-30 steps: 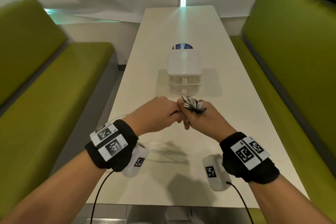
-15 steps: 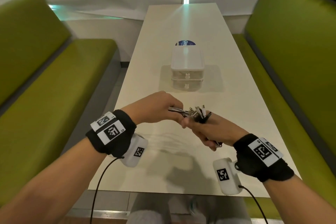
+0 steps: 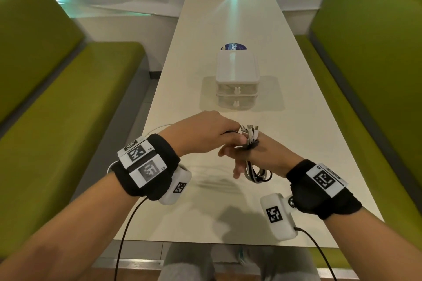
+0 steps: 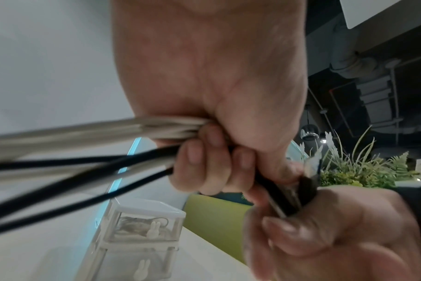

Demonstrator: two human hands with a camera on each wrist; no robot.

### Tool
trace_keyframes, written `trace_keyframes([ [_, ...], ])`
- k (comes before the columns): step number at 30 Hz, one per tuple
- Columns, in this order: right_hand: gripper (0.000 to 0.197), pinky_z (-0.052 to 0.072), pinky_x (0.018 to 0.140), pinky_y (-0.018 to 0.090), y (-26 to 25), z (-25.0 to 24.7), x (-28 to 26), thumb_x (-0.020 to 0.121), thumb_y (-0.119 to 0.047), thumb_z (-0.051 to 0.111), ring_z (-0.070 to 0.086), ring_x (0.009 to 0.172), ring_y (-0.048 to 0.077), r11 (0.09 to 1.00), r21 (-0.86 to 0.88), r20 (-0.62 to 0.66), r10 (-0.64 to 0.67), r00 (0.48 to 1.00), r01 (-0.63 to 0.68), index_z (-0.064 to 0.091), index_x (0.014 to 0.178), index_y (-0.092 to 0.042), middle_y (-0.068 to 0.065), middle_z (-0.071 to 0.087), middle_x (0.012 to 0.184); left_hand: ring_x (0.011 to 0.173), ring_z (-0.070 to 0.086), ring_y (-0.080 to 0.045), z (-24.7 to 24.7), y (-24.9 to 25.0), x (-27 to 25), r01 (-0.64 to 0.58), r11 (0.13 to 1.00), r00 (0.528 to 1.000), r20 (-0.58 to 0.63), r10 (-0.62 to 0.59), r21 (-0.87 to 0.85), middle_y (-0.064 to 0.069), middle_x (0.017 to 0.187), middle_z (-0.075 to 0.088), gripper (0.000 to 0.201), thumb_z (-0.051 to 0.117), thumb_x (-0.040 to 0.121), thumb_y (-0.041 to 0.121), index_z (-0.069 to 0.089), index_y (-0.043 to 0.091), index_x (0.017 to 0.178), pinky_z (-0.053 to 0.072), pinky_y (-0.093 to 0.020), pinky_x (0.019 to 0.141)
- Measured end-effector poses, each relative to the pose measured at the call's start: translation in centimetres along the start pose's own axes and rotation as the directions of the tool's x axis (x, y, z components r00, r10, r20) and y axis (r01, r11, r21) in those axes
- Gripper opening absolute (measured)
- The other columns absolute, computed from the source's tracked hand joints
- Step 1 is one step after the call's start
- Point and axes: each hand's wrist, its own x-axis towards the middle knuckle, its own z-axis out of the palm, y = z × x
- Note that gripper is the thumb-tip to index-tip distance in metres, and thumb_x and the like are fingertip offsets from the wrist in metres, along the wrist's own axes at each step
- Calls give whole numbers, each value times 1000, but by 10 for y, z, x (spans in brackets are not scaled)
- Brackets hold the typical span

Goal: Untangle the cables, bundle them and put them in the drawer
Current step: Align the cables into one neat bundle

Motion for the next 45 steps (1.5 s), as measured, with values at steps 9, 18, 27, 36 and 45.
trace_keyframes([
  [9, 10, 33, 42, 7, -23, -8, 20, 92, -11, 61, 50, 44, -3, 988, -151, -256, -73, 964, 35, 67, 84, -14, -12, 60, 55, 48, 42, -4, -5, -16, 4, 82, 963, 967, -212, -139, -255, 7, 51, 52, 50, 50, 94, 48, 54, 15, 58, 32, -18, 51],
  [18, 39, 25, 36, 6, -5, -24, 3, 87, -3, 65, 40, 29, -1, 981, -128, -273, 107, 956, -146, 45, 61, -24, -23, 40, 34, 45, 28, -8, 10, -52, -47, 267, 886, 962, 44, -271, -379, 5, 53, 38, 54, 53, 90, 56, 41, 15, 58, 26, -14, 45],
  [27, 20, 23, 36, 17, 2, -14, 10, 83, -8, 67, 25, 32, 6, 965, -138, -282, 177, 943, -222, 56, 69, -15, -14, 34, 41, 43, 43, -14, 18, -125, -66, 606, 784, 783, 271, -560, -132, 7, 48, 52, 50, 71, 75, 60, 52, 16, 63, 36, -25, 53],
  [36, 20, 20, 34, 16, 3, -17, 13, 83, -6, 63, 21, 33, 7, 966, -124, -331, 176, 927, -228, 54, 68, -14, -14, 27, 37, 133, 38, 4, 8, -54, -31, 72, 923, 981, -138, -133, -379, 16, 152, 34, 119, 74, 67, 59, -10, 44, 150, 34, -17, 105],
  [45, 49, 12, 44, 31, 8, -37, 11, 85, -2, 55, 5, 44, 19, 822, 569, -356, 248, 901, -2, 23, 56, -25, -3, 9, 52, 59, 47, -21, 69, -54, -23, 203, 917, 901, -300, -312, -345, -2, 59, 50, 49, 30, 92, 62, 46, 20, 72, 35, -38, 61],
])
